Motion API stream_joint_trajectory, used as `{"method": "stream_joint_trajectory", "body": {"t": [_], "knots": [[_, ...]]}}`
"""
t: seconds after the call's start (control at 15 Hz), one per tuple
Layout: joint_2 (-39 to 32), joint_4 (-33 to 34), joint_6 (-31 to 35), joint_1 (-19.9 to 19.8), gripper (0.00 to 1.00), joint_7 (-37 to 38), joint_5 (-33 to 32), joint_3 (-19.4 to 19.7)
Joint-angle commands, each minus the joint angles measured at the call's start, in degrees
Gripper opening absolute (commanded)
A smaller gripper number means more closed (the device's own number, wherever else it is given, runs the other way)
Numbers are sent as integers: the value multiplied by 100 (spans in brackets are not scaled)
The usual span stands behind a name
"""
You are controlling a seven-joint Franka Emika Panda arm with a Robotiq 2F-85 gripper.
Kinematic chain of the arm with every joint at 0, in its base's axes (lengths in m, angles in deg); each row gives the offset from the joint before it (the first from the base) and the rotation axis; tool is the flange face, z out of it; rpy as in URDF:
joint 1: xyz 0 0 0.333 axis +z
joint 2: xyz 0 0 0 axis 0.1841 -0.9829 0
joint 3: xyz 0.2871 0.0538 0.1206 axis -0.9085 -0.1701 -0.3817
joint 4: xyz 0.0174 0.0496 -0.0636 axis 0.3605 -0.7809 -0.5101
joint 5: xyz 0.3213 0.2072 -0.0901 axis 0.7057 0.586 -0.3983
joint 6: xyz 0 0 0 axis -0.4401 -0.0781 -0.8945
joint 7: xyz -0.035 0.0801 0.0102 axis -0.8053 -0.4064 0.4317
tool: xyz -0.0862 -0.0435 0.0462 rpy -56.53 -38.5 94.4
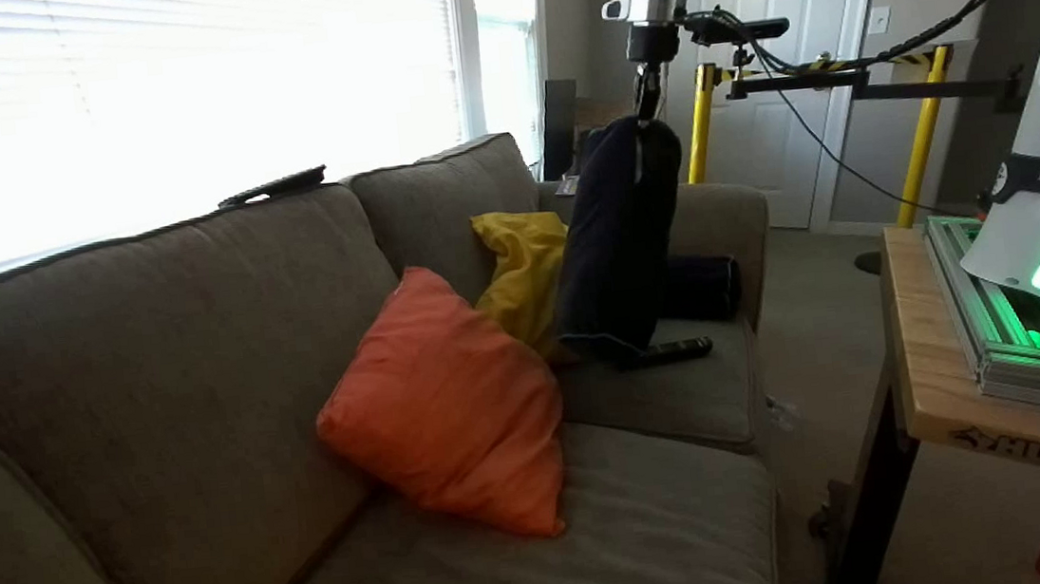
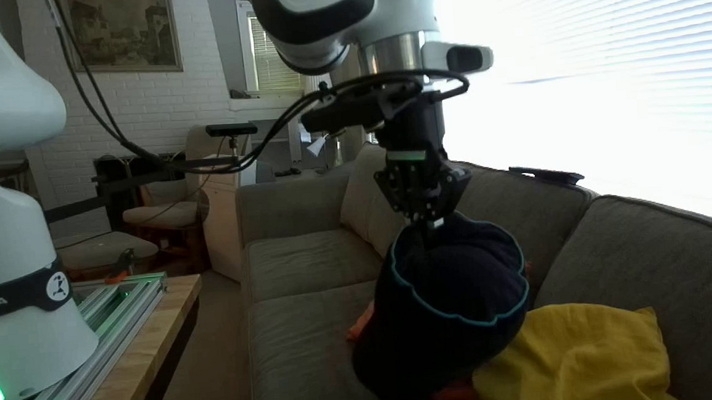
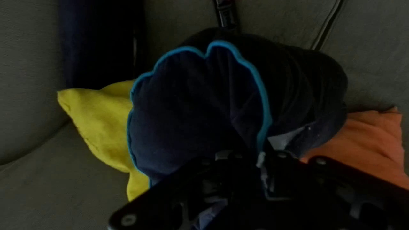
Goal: Move the sausage pillow to the right.
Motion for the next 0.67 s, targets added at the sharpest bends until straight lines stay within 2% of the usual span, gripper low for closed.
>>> {"method": "stream_joint_trajectory", "body": {"t": [0.0,0.27,0.6], "knots": [[874,-152,-490,191,3,387,-645,316],[1157,91,-950,21,3,1475,-2230,359],[594,569,-1443,-83,3,2980,-3849,349]]}}
